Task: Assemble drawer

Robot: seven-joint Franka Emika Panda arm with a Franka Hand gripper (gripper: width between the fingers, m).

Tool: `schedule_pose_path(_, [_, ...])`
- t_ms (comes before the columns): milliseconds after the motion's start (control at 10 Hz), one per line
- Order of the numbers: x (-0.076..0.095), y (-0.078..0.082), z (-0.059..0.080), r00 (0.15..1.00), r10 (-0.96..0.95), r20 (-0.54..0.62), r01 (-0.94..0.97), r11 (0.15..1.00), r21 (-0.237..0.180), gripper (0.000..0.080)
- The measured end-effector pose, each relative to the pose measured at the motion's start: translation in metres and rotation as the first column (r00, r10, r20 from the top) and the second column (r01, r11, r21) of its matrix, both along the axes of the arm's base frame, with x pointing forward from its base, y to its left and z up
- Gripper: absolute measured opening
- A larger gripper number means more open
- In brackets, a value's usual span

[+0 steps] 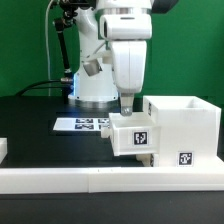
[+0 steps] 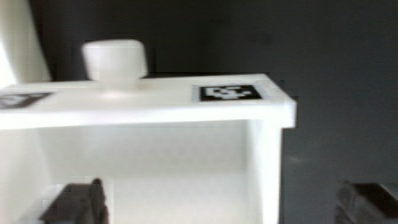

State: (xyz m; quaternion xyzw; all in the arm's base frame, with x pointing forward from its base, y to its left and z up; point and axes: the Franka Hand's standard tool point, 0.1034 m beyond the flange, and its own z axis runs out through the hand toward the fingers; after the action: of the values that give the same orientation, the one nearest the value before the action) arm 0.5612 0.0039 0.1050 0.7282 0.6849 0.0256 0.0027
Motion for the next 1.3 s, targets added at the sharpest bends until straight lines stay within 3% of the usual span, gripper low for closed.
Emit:
schedule_pose_path(300, [0.017, -0.028, 0.014, 1.0, -0.015, -0.003, 0.015, 1.0, -0.009, 0.0649])
schedule_pose_path(500, [0.032, -0.051, 0.008, 1.0, 0.0, -0.021, 0.0, 1.0, -0.011, 0.0649])
schedule_pose_path(900, [0.036, -0.058, 0.004, 1.0, 0.007, -0.02, -0.007, 1.0, -0.002, 0.0649])
schedule_pose_path(1000, [0.033, -0.065, 0.001, 1.0, 0.018, -0.019, -0.017, 0.999, 0.033, 0.0649])
schedule_pose_path(1100, [0.018, -0.075, -0.014, 1.0, 0.018, -0.021, -0.016, 0.995, 0.1, 0.0649])
schedule_pose_path(1300, [0.012, -0.078, -0.028, 0.999, 0.034, -0.032, -0.028, 0.986, 0.163, 0.0649])
